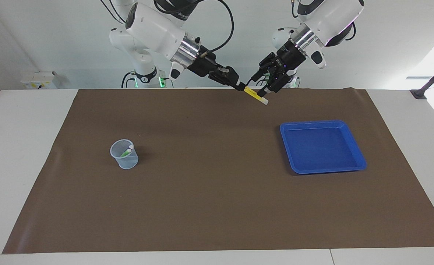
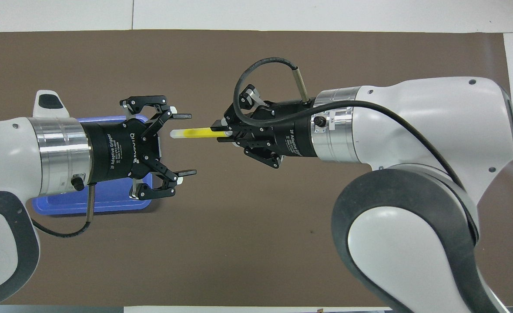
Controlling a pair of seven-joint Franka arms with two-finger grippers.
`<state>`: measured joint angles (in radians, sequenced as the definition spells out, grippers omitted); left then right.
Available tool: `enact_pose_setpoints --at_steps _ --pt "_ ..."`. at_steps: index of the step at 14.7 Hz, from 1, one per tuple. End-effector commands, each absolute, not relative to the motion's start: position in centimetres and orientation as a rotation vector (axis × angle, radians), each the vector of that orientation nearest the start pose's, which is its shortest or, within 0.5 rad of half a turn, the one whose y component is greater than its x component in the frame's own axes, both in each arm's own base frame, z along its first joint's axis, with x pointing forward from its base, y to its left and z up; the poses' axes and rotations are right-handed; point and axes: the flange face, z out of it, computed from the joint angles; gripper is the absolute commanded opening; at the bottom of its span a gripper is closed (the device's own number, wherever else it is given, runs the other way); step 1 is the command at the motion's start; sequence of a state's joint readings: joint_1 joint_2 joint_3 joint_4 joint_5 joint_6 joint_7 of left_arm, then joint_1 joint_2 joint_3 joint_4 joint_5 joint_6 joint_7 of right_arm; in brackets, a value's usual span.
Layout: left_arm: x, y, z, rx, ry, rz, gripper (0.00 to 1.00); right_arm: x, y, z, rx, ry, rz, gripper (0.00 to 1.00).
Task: Right arm passes pens to left for tray arrangement
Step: 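Carry the yellow pen toward the left gripper while the left gripper opens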
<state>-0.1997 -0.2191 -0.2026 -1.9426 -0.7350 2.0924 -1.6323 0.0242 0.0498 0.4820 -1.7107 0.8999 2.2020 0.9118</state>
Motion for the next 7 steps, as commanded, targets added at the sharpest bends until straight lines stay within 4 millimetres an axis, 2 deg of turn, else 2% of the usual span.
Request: enact_pose_setpoints --at_steps 1,7 --pt "46.5 -24.6 62.3 1.761 1.706 -0.434 0.95 53.1 32.1 61.0 -2.053 0.868 0.279 0.00" --pt "47.1 -24.7 61.1 1.748 1.714 -0.389 0.95 53.0 32.1 60.8 -2.071 0.861 0.273 0.00"
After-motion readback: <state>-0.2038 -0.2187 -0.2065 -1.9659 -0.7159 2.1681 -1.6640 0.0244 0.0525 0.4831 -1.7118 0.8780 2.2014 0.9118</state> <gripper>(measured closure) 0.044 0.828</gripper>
